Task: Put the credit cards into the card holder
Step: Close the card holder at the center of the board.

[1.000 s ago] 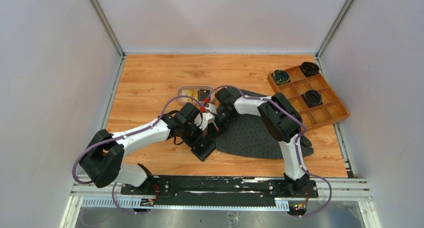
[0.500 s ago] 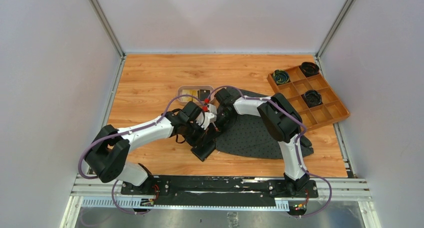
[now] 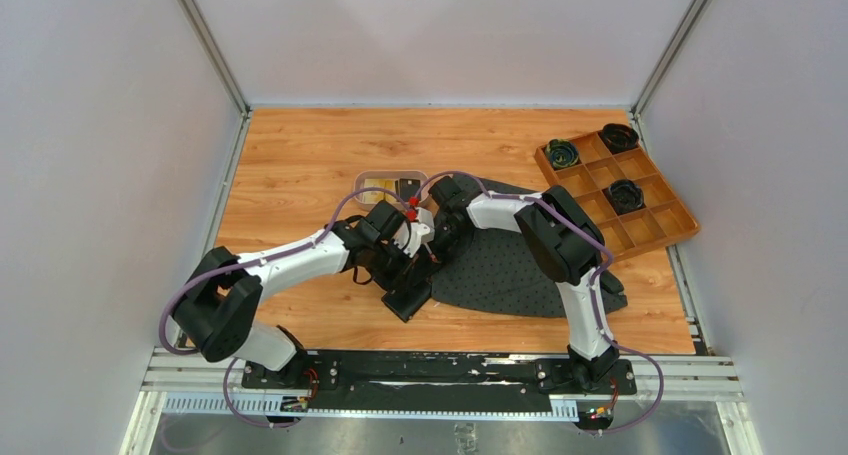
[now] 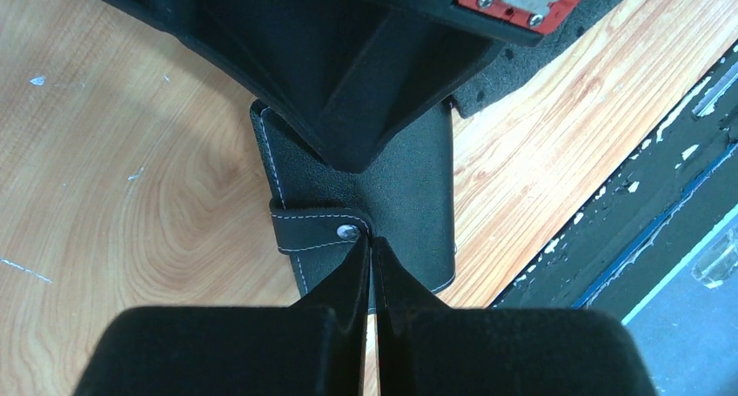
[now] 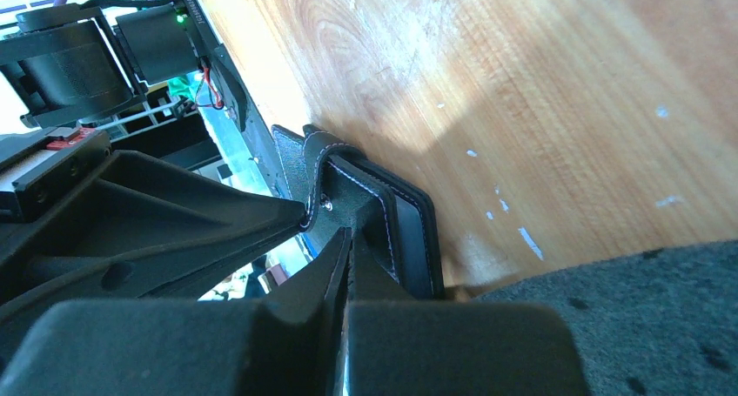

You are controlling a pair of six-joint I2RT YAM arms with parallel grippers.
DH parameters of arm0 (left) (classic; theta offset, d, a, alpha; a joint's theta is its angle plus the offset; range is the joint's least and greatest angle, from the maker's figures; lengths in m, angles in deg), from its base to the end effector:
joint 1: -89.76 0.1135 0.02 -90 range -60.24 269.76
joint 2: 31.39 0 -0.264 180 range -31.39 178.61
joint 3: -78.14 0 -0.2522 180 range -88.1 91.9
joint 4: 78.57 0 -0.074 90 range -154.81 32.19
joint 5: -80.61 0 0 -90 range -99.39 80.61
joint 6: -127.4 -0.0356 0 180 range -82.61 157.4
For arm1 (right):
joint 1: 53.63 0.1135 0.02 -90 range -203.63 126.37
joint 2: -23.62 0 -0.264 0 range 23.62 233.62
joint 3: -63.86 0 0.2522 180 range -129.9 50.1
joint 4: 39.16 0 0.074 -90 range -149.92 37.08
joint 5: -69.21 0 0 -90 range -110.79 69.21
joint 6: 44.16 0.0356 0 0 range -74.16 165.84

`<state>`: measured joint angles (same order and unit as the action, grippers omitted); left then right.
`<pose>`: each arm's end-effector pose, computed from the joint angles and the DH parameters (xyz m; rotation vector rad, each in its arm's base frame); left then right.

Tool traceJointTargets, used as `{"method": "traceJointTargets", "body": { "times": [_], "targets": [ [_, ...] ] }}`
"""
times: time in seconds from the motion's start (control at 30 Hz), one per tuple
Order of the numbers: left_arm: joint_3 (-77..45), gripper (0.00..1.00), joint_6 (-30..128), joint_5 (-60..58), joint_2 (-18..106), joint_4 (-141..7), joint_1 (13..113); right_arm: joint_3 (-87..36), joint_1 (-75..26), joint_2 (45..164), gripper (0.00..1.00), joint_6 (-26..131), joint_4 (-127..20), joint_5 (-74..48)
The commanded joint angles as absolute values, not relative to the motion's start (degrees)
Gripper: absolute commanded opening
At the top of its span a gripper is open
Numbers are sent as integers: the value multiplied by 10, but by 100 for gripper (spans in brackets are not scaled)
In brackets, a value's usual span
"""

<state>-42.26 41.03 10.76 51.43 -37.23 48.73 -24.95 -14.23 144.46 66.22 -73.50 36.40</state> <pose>0.1918 -0.1832 0.1790 0.9975 2.5989 -0.6957 0.2952 0.2812 0.1209 0.7148 -2.4903 -1.4849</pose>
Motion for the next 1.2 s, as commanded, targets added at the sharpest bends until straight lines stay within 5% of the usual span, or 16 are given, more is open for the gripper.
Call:
{"method": "traceJointTargets", "body": {
  "times": [0.0, 1.17],
  "targets": [
    [-407, 0, 417, 121, 524, -370, 490, -242, -133, 1441, 0, 665, -746, 348],
    [-401, 0, 427, 150, 602, -357, 517, -244, -133, 1449, 0, 660, -745, 392]
  ]
}}
